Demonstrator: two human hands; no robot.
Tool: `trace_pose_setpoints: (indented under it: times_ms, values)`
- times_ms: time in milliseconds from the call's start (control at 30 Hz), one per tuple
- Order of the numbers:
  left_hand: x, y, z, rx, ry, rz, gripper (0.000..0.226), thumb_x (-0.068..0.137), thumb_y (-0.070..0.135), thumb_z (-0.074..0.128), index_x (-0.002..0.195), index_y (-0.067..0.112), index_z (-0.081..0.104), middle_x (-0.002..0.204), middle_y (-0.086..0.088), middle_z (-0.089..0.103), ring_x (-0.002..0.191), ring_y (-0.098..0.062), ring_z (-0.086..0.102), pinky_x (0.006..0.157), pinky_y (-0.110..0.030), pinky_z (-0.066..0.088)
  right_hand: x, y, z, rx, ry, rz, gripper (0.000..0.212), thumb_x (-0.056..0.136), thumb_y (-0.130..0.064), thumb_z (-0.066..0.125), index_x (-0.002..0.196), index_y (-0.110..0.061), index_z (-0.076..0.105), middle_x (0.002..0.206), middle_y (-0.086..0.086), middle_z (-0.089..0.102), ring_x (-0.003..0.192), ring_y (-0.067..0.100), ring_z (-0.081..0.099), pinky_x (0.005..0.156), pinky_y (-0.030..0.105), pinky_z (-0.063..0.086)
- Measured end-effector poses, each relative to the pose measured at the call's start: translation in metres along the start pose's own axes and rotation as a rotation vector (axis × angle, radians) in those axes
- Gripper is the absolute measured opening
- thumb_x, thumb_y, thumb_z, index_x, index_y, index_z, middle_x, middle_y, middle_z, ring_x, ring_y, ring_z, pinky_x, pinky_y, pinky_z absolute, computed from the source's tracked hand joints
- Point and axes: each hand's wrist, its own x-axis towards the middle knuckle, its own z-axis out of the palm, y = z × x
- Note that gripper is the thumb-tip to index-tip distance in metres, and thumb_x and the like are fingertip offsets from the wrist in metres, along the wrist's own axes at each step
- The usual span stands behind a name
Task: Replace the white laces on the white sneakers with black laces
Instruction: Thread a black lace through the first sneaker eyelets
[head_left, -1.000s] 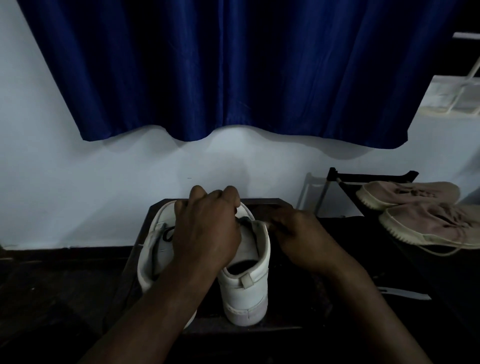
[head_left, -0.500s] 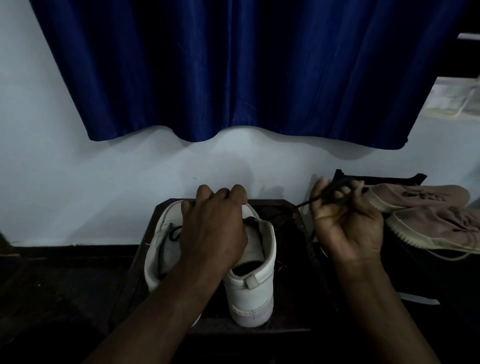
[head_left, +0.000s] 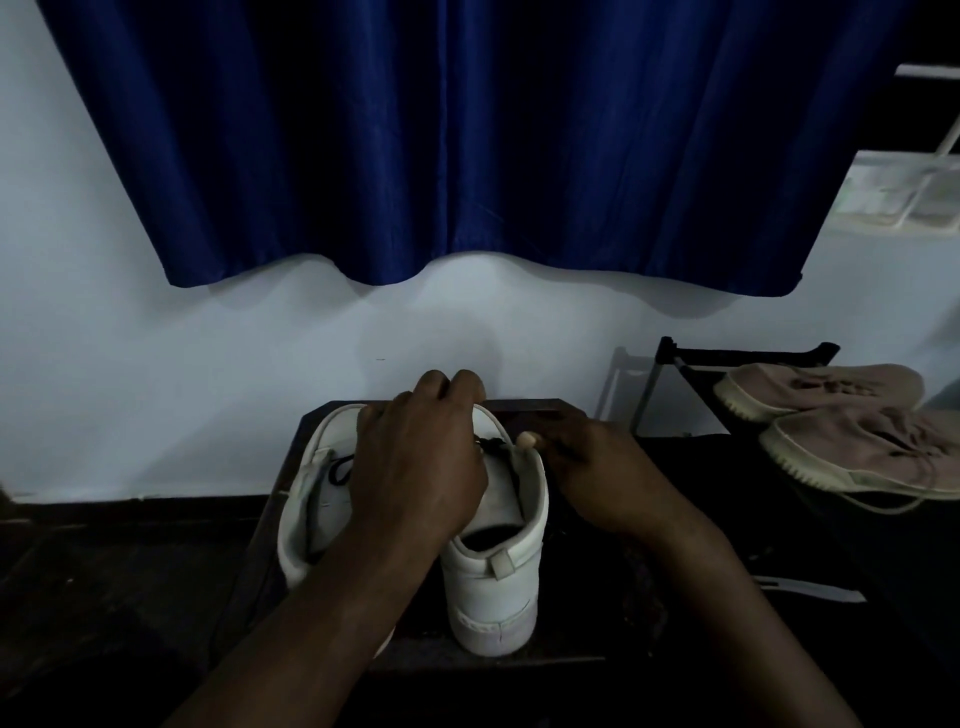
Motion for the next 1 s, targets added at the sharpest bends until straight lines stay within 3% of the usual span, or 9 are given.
trace_pose_setpoints:
  times_ms: [67,133,200,267,433,533,600,867,1000]
  values:
    - [0.0,-0.001,0.0,0.004,-0.005,-0.004,0.042,0.08,0.021,0.069,0.113,0.037,0.049,0.105,0.01,0.056,0.094,-0.02,0.064,0.08,-0.04,0.047,0.002,0.0,0.0,0.248,-0.033,0.14,0.029,0.103,-0.046,0.058,0.11,-0.028,0.08,0.116,-0.008,0.077,0.109,0.013,0.071,0.1,0.042,0.054]
    - [0.0,-0.002,0.001,0.002,-0.011,-0.014,0.042,0.081,0.021,0.069,0.115,0.037,0.05,0.107,0.01,0.056,0.093,-0.02,0.065,0.08,-0.04,0.047,0.003,-0.001,-0.004,0.726,0.05,0.33,0.041,0.099,-0.05,0.062,0.097,-0.013,0.08,0.099,0.003,0.077,0.083,0.02,0.073,0.075,0.041,0.059]
    - [-0.001,-0.002,0.002,-0.009,-0.021,-0.013,0.042,0.082,0.024,0.069,0.117,0.038,0.051,0.109,0.011,0.058,0.094,-0.018,0.066,0.082,-0.04,0.048,0.002,-0.002,-0.013,1.083,0.174,0.46,0.052,0.097,-0.05,0.065,0.071,-0.005,0.065,0.074,0.009,0.058,0.053,0.015,0.049,0.045,0.026,0.035]
    - [0.0,-0.003,0.001,-0.01,-0.04,-0.007,0.037,0.083,0.029,0.069,0.114,0.04,0.053,0.106,0.012,0.06,0.094,-0.017,0.065,0.083,-0.037,0.046,0.002,-0.003,-0.016,1.241,0.232,0.469,0.058,0.098,-0.047,0.064,0.049,-0.017,0.054,0.058,0.0,0.043,0.046,0.01,0.033,0.042,0.023,0.022]
    - [0.0,-0.004,0.001,0.009,-0.071,-0.002,0.004,0.089,0.035,0.066,0.092,0.034,0.066,0.092,0.01,0.06,0.092,-0.016,0.063,0.08,-0.033,0.038,0.001,-0.005,-0.012,1.11,0.322,0.375,0.055,0.097,-0.044,0.069,0.053,-0.017,0.05,0.053,0.004,0.049,0.045,0.019,0.045,0.051,0.029,0.035]
    - [0.0,-0.002,0.0,0.007,-0.068,0.032,0.008,0.093,0.035,0.064,0.095,0.036,0.071,0.092,0.01,0.061,0.09,-0.015,0.063,0.077,-0.031,0.033,0.002,-0.003,-0.01,1.093,0.339,0.38,0.053,0.089,-0.052,0.076,0.084,0.0,0.063,0.083,0.035,0.062,0.074,0.04,0.06,0.073,0.05,0.048]
    - [0.0,-0.001,0.0,0.016,-0.079,0.058,0.011,0.093,0.032,0.062,0.098,0.036,0.071,0.095,0.009,0.061,0.091,-0.016,0.063,0.075,-0.031,0.033,0.001,-0.007,-0.007,1.068,0.338,0.38,0.073,0.084,-0.057,0.078,0.092,0.013,0.06,0.099,0.045,0.061,0.083,0.041,0.062,0.079,0.052,0.05]
    - [0.003,0.001,0.003,0.04,-0.106,0.184,0.006,0.088,0.037,0.061,0.085,0.032,0.057,0.086,0.009,0.054,0.082,-0.018,0.06,0.073,-0.034,0.04,0.0,-0.011,-0.004,0.99,0.347,0.364,0.081,0.08,-0.063,0.077,0.088,0.014,0.055,0.085,0.025,0.058,0.076,0.035,0.054,0.07,0.047,0.043]
    - [0.001,0.003,0.002,0.06,-0.089,0.158,0.008,0.089,0.038,0.059,0.087,0.031,0.064,0.089,0.007,0.056,0.085,-0.02,0.062,0.073,-0.034,0.039,0.0,-0.01,-0.001,0.851,0.343,0.305,0.058,0.095,-0.055,0.069,0.068,-0.004,0.056,0.068,0.027,0.051,0.063,0.028,0.048,0.063,0.042,0.039]
